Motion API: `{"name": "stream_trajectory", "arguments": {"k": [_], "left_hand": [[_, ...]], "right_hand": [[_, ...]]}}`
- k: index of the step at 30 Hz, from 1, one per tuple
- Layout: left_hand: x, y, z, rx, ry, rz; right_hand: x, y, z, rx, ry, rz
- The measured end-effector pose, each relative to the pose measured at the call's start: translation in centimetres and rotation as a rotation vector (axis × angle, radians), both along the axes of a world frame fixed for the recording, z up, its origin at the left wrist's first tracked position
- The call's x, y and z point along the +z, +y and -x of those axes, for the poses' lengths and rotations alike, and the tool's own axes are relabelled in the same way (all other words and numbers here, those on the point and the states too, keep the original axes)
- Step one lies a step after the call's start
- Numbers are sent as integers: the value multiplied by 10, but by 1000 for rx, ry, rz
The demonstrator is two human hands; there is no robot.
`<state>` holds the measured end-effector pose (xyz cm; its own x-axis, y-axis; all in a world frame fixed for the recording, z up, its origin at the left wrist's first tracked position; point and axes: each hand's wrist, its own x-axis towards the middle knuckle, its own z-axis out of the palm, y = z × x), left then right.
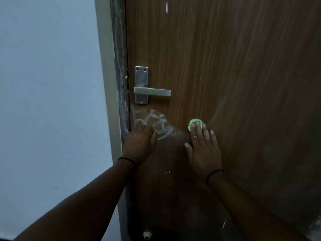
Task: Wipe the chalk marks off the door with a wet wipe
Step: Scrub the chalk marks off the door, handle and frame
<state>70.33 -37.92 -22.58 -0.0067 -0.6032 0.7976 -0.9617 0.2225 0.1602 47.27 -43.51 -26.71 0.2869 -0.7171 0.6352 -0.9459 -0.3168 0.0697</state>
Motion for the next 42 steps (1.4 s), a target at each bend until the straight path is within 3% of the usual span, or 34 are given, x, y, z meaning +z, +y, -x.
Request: {"name": "stream_trajectory", "arguments": {"k": [3,7,11,16,18,23,26,29,35,38,42], "left_hand": [[-1,-4,7,-29,7,-15],[-6,-8,16,-46,-2,-43],[-7,-13,17,-55,6,-43],[5,-23,44,-109,-3,-28],[11,-26,54,-128,26,-7],[12,-22,56,-140,49,28],[9,-19,52,-132,33,15],[14,-17,44,-106,50,66],[18,-23,29,-93,46,55],[21,-27,42,-129,-15,26],[37,-31,61,-162,-56,68]], "right_hand": [[4,-3,-23,54,-33,-16],[-15,1,-14,122,125,-46],[0,-4,36,-34,-34,2],[92,-26,37,-36,-233,154],[101,-28,34,-35,-266,163],[21,3,24,-9,-207,-19],[-4,11,-7,87,-53,-110],[36,1,-29,143,-15,-28],[157,-30,4,36,-238,214],[135,-20,12,-56,-327,197],[105,-7,13,-81,-303,103]]}}
